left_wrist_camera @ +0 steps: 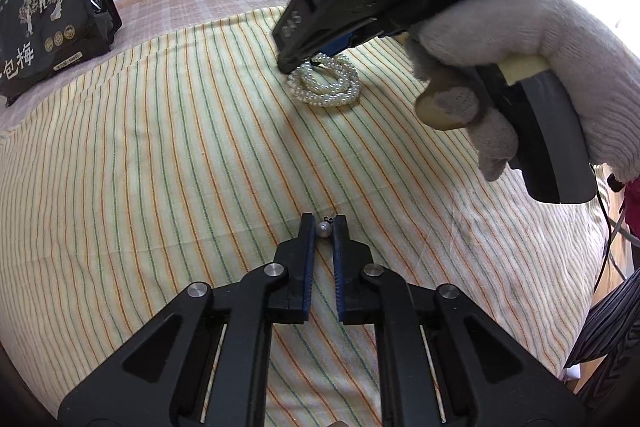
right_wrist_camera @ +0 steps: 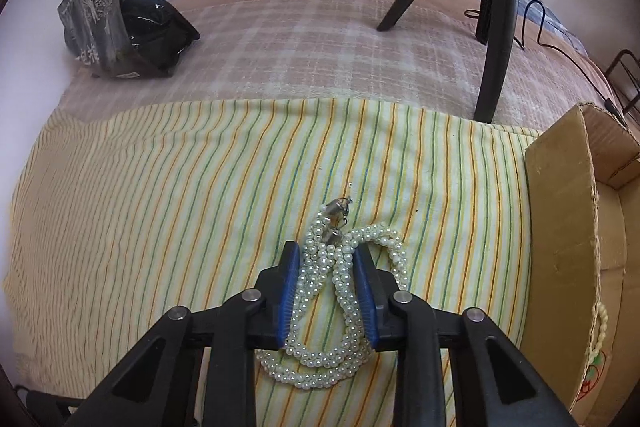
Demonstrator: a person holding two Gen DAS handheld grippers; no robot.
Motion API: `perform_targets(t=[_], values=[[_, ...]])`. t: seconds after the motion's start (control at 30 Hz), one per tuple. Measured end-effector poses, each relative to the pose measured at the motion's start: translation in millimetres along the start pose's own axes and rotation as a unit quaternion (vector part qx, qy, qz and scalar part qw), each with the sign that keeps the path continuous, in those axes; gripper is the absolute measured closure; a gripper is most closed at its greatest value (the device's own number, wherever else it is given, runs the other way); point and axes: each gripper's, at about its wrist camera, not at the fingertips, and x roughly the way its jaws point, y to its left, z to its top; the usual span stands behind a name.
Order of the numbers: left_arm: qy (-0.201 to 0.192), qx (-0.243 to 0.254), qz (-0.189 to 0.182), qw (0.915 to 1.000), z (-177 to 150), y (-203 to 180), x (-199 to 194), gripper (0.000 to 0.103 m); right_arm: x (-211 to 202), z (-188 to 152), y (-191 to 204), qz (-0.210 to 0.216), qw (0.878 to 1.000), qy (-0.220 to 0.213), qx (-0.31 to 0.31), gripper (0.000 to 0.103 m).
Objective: Organize jewelry
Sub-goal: 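Close right tool on the coiled pearl necklace while left tool grasps the pearl earring, then lift the necklace in right tool into the box while left tool carries the earring there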
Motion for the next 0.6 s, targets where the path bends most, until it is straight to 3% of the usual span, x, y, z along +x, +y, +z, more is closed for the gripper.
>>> perform_targets(t=[0.6], values=[[-0.014,0.018,0.02,0.9995,-7,-12,-16,0.097,-46,-20,-11,0.069,0.996,-0.051,0.029,0.091]])
